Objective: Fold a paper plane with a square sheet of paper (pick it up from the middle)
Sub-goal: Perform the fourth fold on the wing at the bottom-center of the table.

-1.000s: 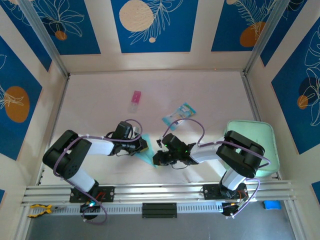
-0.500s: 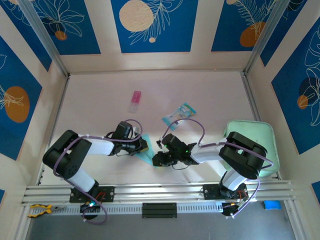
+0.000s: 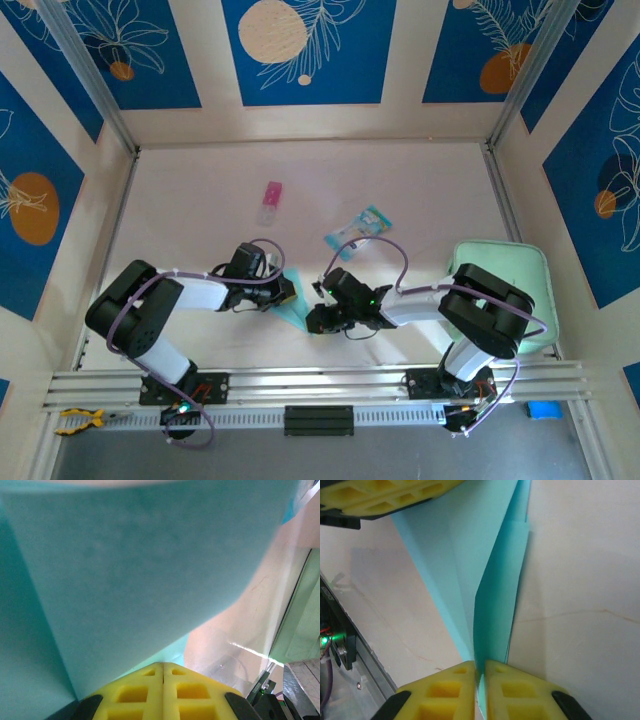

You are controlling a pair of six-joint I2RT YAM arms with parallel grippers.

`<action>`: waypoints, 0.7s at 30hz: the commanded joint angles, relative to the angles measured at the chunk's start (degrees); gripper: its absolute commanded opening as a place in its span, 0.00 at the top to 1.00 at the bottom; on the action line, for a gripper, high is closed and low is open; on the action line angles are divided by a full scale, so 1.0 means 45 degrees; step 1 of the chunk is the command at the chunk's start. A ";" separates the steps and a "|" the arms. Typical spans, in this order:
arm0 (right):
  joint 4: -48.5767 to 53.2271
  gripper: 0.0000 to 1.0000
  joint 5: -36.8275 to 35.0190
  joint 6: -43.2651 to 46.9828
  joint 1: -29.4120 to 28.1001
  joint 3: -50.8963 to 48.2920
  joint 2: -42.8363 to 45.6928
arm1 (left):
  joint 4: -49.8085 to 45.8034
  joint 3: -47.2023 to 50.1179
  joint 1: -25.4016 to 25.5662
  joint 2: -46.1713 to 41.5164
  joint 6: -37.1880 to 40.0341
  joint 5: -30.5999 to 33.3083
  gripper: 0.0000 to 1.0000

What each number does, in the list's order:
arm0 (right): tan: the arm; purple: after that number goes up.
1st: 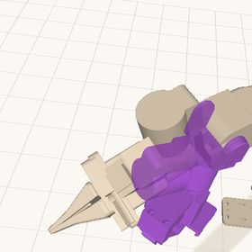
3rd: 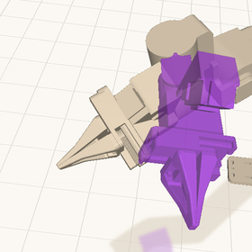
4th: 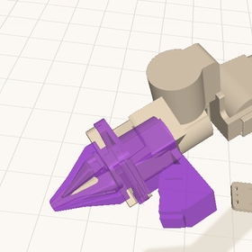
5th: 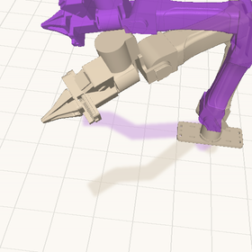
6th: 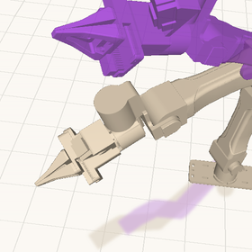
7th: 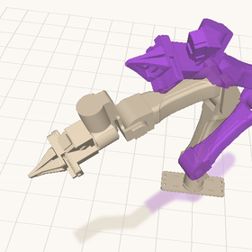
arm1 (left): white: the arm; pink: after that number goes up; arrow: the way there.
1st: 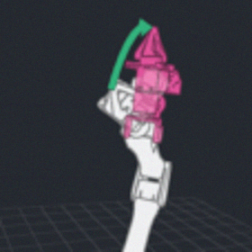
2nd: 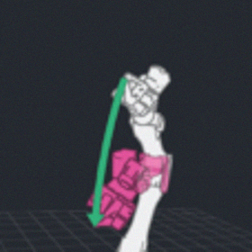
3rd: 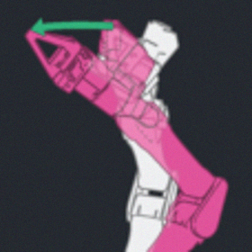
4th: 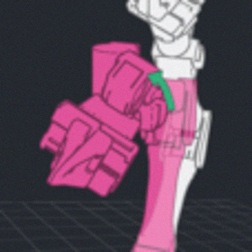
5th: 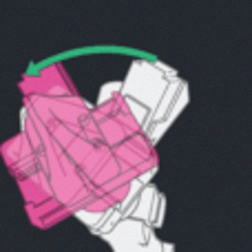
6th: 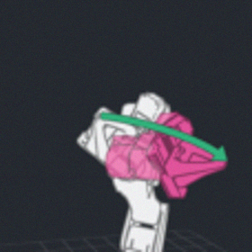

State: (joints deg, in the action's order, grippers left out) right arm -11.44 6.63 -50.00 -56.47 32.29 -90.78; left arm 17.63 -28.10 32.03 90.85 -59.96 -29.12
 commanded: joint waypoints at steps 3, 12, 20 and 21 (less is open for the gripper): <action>0.1432 0.84 0.0119 0.0151 -0.0077 -0.0394 0.0160 | -0.0470 0.0306 0.0023 0.0163 0.0083 0.0342 1.00; 0.1147 0.93 0.0431 0.0019 -0.0110 -0.0428 -0.0125 | -0.0460 0.0331 0.0028 0.0141 0.0069 0.0356 1.00; 0.1489 0.86 0.0429 0.0099 -0.0120 -0.0540 0.0179 | -0.0461 0.0335 0.0018 0.0141 0.0061 0.0364 1.00; 0.1520 0.86 0.0461 0.0101 -0.0132 -0.0539 0.0109 | -0.0461 0.0339 0.0018 0.0153 0.0059 0.0365 1.00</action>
State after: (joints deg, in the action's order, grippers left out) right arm -10.81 7.11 -49.78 -56.51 31.70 -90.21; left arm 17.78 -27.99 32.03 90.85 -59.96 -29.12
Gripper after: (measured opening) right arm 0.142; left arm 0.065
